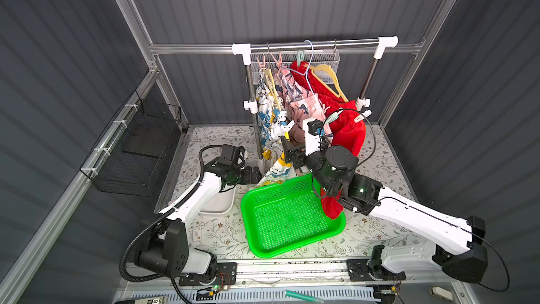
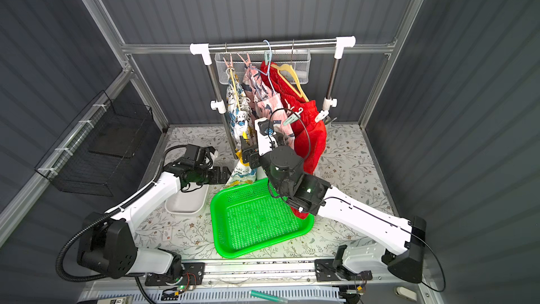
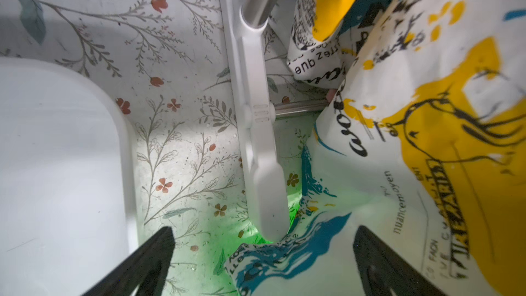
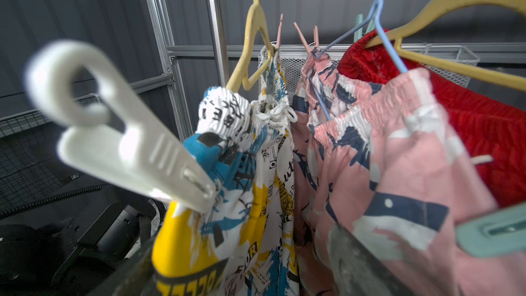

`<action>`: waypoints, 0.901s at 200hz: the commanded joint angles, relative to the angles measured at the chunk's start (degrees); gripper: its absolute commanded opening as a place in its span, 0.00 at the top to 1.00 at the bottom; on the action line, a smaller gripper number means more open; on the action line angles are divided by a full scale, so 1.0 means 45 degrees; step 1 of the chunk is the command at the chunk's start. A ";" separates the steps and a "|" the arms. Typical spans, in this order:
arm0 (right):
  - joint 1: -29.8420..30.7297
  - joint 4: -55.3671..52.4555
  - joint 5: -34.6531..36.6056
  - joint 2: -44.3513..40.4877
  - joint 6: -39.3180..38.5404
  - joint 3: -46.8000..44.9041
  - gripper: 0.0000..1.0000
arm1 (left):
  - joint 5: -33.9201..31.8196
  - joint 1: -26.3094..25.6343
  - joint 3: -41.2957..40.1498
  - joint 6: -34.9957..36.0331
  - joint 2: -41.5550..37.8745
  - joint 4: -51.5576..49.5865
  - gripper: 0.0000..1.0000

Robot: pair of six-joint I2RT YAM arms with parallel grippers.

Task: Remove the clothespins securing shorts to the hanger
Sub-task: Pick up the hanger from the clothesline.

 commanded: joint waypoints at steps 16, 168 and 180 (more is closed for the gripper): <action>-0.0376 -0.0036 -0.1246 -0.0266 -0.0211 -0.0088 0.32 | -0.0348 -0.0060 0.0327 0.0147 -0.0848 0.0416 0.00; -0.0563 0.0816 -0.2445 0.0487 -0.0574 0.0097 0.71 | -0.1113 -0.0060 0.0832 0.0720 -0.1606 0.1634 0.00; -0.0573 0.0811 -0.2432 0.0537 -0.0576 0.0145 0.80 | -0.1132 -0.0059 0.0680 0.0749 -0.1682 0.1758 0.00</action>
